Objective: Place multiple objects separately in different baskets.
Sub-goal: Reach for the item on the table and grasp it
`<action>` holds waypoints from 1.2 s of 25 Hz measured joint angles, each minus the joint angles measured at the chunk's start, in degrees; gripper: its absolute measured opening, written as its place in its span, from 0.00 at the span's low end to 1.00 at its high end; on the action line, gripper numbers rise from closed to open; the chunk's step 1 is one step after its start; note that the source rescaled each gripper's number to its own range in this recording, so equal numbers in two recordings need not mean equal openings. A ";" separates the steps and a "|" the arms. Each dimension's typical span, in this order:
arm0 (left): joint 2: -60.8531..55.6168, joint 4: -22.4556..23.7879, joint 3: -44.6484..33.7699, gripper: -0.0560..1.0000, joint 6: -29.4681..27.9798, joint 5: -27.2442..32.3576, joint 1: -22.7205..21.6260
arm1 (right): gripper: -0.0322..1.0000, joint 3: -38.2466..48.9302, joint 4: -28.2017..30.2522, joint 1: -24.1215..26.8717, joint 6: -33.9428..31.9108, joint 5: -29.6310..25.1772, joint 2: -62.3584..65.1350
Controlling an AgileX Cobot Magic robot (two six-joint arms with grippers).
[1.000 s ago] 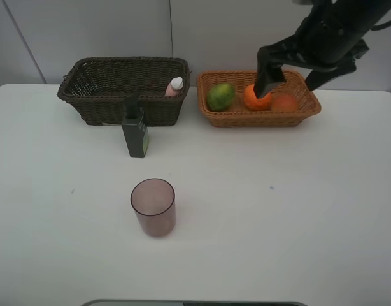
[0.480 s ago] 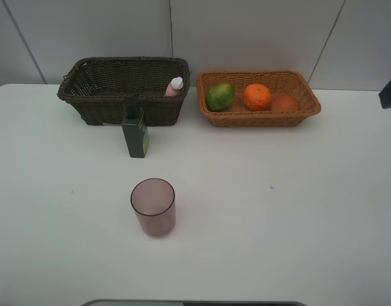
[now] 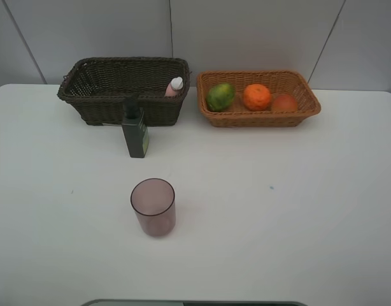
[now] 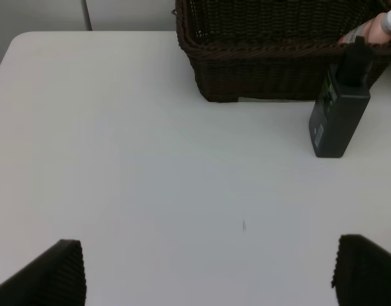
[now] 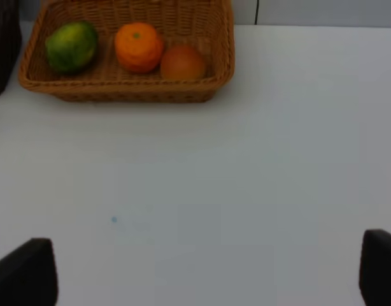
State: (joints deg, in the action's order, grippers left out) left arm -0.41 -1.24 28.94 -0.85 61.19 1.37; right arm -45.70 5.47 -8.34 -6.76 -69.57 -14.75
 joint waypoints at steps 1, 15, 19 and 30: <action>0.00 0.00 0.00 1.00 0.00 0.00 0.00 | 1.00 0.68 -0.27 0.00 0.00 -0.28 2.22; 0.00 0.00 0.00 1.00 0.00 0.00 0.00 | 1.00 12.68 -0.57 0.00 0.00 1.90 14.96; 0.00 0.00 0.00 1.00 0.00 0.00 0.00 | 1.00 15.00 0.65 0.00 0.23 7.21 14.96; 0.00 0.00 0.00 1.00 0.00 0.00 0.00 | 1.00 15.74 0.71 6.32 3.86 8.64 14.96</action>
State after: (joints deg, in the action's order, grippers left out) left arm -0.41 -1.24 28.94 -0.85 61.19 1.37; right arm -29.96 6.17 -2.02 -2.91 -60.94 0.22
